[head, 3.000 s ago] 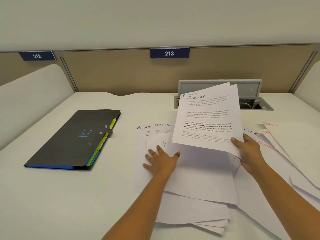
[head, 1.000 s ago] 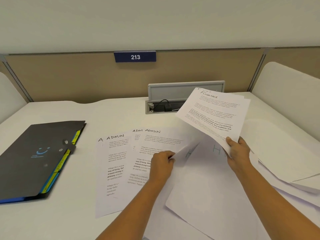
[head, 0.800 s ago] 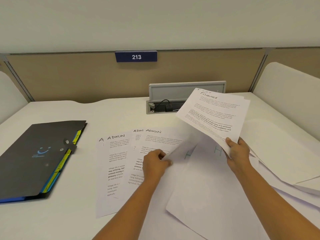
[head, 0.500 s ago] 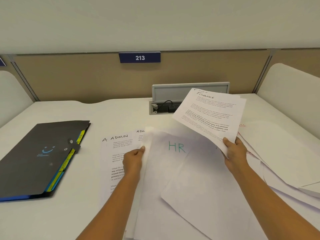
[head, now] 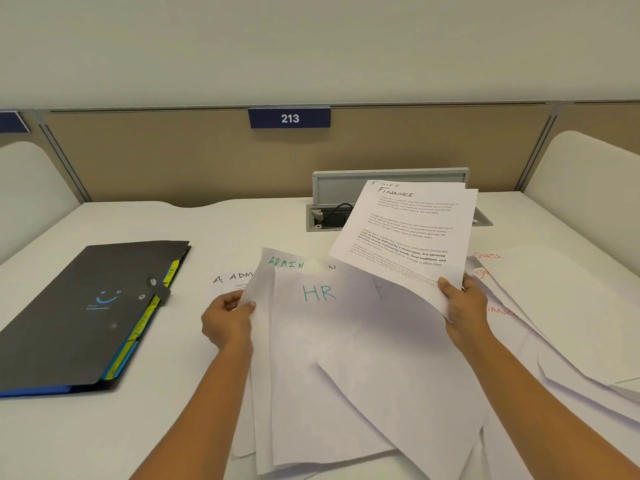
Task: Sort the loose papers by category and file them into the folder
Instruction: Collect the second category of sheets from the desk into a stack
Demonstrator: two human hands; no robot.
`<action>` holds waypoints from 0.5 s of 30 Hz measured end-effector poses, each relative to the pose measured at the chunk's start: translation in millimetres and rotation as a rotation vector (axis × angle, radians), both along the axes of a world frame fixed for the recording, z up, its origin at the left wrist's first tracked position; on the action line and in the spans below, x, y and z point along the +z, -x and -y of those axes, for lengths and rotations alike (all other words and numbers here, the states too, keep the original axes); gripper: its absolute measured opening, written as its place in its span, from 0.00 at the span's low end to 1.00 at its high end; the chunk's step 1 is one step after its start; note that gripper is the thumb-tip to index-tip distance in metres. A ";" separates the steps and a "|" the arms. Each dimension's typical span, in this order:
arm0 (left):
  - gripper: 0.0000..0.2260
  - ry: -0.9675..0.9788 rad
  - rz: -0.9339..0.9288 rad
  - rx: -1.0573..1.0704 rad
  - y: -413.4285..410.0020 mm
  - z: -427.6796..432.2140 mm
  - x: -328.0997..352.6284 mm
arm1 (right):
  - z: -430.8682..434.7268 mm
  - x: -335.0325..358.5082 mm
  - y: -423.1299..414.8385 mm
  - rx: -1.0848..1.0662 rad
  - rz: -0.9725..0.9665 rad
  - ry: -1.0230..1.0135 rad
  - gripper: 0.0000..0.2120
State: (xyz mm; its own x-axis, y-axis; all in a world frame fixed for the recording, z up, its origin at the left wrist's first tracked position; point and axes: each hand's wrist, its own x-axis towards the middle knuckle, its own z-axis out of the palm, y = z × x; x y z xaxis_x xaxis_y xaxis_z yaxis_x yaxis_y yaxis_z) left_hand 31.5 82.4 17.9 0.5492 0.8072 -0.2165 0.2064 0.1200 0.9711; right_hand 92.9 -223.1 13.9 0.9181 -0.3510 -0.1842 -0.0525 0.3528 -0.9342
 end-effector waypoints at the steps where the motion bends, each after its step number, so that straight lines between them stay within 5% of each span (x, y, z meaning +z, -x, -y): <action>1: 0.16 -0.031 -0.008 0.012 -0.7 -1.7 -0.7 | -0.9 0.5 0.5 0.004 0.000 0.002 0.18; 5: 0.26 -0.189 -0.062 0.030 -5.0 -6.0 -4.7 | -5.0 0.6 2.0 0.022 -0.008 0.018 0.17; 9: 0.20 -0.318 -0.008 -0.035 -1.7 3.4 -4.3 | -11.7 2.1 5.5 0.062 -0.015 0.028 0.17; 12: 0.12 -0.007 0.122 -0.286 1.4 19.1 7.1 | -21.7 1.0 11.2 0.120 -0.005 0.062 0.17; 15: 0.22 0.420 0.096 -0.545 0.6 29.4 21.9 | -33.1 -4.8 16.8 0.221 0.019 0.192 0.16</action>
State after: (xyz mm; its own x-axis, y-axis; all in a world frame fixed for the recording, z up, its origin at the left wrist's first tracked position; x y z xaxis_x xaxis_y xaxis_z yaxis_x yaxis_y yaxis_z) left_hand 30.9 53.0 39.8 0.8846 0.2694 -0.3807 0.2598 0.3933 0.8820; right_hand 76.1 -190.0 9.1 0.9789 -0.1687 -0.1156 -0.0901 0.1514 -0.9844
